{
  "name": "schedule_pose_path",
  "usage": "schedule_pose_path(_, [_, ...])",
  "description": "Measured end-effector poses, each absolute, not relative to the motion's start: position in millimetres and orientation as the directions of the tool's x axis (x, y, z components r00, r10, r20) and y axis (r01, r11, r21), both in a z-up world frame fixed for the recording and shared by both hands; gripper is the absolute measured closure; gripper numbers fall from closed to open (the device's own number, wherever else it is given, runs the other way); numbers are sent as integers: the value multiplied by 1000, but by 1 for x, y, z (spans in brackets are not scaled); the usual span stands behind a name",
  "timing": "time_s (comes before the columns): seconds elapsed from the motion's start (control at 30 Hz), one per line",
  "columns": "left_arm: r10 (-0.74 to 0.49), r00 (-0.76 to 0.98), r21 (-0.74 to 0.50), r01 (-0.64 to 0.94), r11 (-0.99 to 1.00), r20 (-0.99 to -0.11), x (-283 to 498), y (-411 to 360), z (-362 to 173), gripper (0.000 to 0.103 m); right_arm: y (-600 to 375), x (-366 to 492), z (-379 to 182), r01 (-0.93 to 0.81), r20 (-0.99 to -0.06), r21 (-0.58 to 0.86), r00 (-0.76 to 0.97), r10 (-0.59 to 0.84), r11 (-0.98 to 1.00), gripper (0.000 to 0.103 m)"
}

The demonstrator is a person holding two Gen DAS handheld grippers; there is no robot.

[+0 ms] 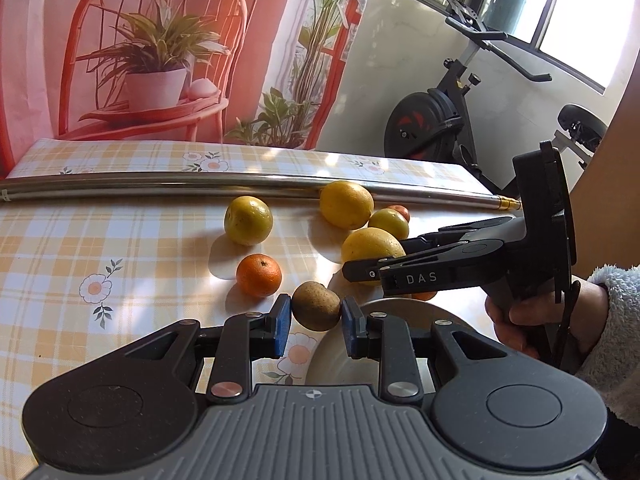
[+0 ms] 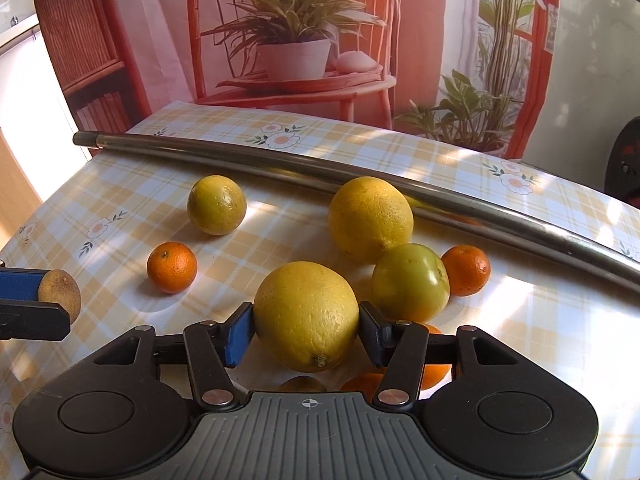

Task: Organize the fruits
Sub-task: 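Grasp a large yellow grapefruit with the right gripper while the left holds the kiwi, then set the grapefruit on the white plate with the right gripper while the left releases the kiwi there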

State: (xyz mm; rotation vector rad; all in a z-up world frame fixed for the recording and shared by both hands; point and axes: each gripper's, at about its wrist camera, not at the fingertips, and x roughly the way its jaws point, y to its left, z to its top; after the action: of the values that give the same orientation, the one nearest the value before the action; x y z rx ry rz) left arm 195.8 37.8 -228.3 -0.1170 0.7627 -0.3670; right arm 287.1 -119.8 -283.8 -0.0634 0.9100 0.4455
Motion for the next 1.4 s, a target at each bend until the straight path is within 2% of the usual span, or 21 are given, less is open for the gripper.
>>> schedule_pose_path(0.5, [-385, 631, -237, 309, 921, -673, 188, 32, -236, 75, -150, 235, -244, -335, -700, 211, 605, 381, 919, 52])
schedule_pose_path(0.93, [-389, 604, -209, 348, 914, -696, 180, 18, -243, 75, -167, 178, -248, -272, -723, 210, 604, 337, 939, 52])
schedule_pose_path(1.4, [-349, 579, -145, 370, 918, -737, 174, 8, -257, 75, -160, 164, -262, -257, -751, 232, 565, 341, 938, 52])
